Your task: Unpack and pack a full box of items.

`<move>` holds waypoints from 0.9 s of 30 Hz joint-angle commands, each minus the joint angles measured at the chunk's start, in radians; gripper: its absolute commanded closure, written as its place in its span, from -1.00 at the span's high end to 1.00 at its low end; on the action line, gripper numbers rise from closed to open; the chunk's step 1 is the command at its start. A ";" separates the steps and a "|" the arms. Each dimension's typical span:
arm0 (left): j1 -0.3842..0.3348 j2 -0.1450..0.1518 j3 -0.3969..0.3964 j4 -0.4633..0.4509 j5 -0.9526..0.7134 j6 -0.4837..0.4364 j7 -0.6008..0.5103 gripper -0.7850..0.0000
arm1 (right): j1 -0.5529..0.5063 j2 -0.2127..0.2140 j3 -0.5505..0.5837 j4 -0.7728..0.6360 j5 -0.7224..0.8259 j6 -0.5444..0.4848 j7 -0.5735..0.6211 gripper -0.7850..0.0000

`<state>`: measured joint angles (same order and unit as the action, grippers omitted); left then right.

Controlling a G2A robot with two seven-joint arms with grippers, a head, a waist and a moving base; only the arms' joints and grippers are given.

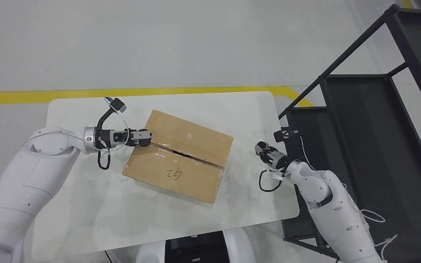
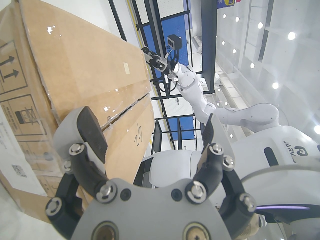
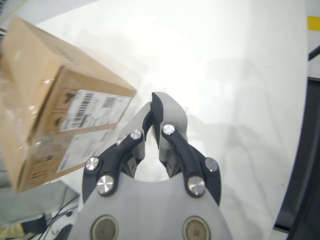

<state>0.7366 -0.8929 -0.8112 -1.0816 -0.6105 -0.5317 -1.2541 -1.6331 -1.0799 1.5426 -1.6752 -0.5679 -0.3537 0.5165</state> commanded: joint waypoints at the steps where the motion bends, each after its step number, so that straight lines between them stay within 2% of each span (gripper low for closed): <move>1: 0.000 0.000 0.000 0.000 0.000 0.000 0.000 1.00 | -0.026 0.007 0.039 -0.024 0.116 -0.082 0.066 -1.00; 4: 0.000 0.000 0.000 0.000 0.000 0.000 0.000 1.00 | -0.042 0.015 0.077 -0.044 0.284 -0.166 0.164 -1.00; 7: 0.000 0.000 0.000 0.000 0.000 0.000 0.000 1.00 | -0.033 0.022 0.091 -0.057 0.400 -0.202 0.236 -1.00; 27: 0.000 0.000 0.000 0.000 0.000 0.000 0.000 1.00 | 0.052 0.029 -0.011 -0.252 0.714 -0.161 0.362 -1.00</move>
<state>0.7366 -0.8929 -0.8112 -1.0816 -0.6105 -0.5317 -1.2541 -1.5836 -1.0506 1.5377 -1.9182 0.1300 -0.5149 0.8721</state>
